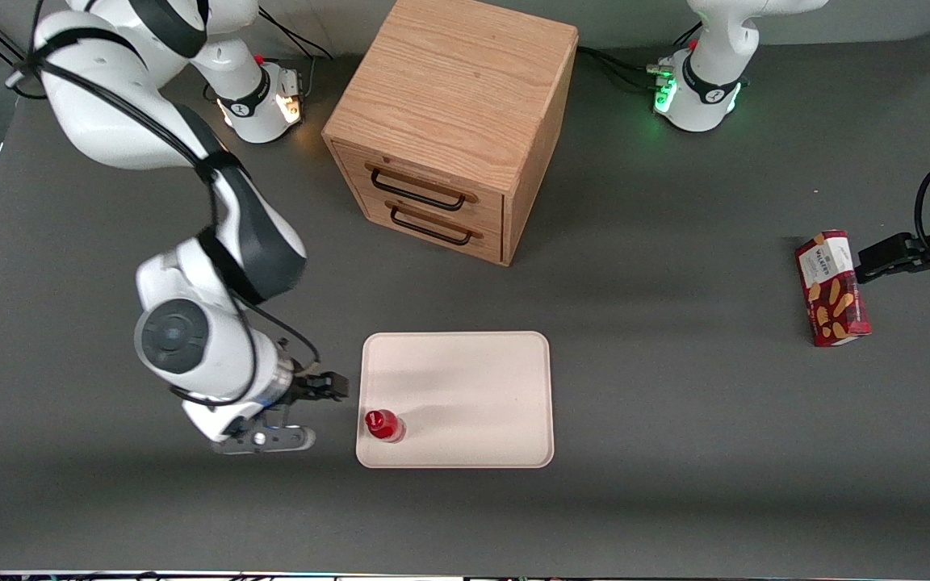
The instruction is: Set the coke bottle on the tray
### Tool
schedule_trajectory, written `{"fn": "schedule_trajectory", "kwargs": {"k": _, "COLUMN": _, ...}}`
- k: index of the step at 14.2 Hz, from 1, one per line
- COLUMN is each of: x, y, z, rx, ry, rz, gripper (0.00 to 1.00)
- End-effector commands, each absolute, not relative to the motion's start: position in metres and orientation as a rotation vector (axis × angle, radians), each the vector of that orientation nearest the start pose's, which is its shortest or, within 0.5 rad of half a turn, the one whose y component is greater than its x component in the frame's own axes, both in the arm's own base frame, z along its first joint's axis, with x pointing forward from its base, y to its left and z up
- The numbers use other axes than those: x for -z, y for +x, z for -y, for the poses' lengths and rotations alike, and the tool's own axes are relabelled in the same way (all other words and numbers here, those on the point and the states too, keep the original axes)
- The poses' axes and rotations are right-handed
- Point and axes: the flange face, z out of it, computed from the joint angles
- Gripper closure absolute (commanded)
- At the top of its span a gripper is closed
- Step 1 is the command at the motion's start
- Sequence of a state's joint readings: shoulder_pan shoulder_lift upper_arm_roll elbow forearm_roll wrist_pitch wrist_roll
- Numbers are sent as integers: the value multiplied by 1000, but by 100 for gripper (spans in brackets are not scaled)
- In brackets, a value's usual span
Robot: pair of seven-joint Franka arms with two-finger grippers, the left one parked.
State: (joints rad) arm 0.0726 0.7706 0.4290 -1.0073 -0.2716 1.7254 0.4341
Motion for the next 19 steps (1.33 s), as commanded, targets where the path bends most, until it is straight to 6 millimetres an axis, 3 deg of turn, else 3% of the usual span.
{"fn": "schedule_trajectory", "kwargs": {"k": 1, "x": -470, "y": 681, "z": -180, "rx": -77, "ry": -3114, "rz": -188, "gripper": 0}}
{"fn": "schedule_trajectory", "kwargs": {"k": 5, "x": -517, "y": 622, "z": -87, "rx": -70, "ry": -3078, "rz": -233, "gripper": 0}}
{"fn": "schedule_trajectory", "kwargs": {"k": 9, "x": -544, "y": 558, "z": -45, "rx": -151, "ry": -3100, "rz": -242, "gripper": 0}}
{"fn": "schedule_trajectory", "kwargs": {"k": 11, "x": -559, "y": 539, "z": -41, "rx": -213, "ry": -3112, "rz": -246, "gripper": 0}}
{"fn": "schedule_trajectory", "kwargs": {"k": 15, "x": -574, "y": 545, "z": -31, "rx": -169, "ry": -3178, "rz": -251, "gripper": 0}}
{"fn": "schedule_trajectory", "kwargs": {"k": 19, "x": -573, "y": 558, "z": -11, "rx": -163, "ry": -3172, "rz": -285, "gripper": 0}}
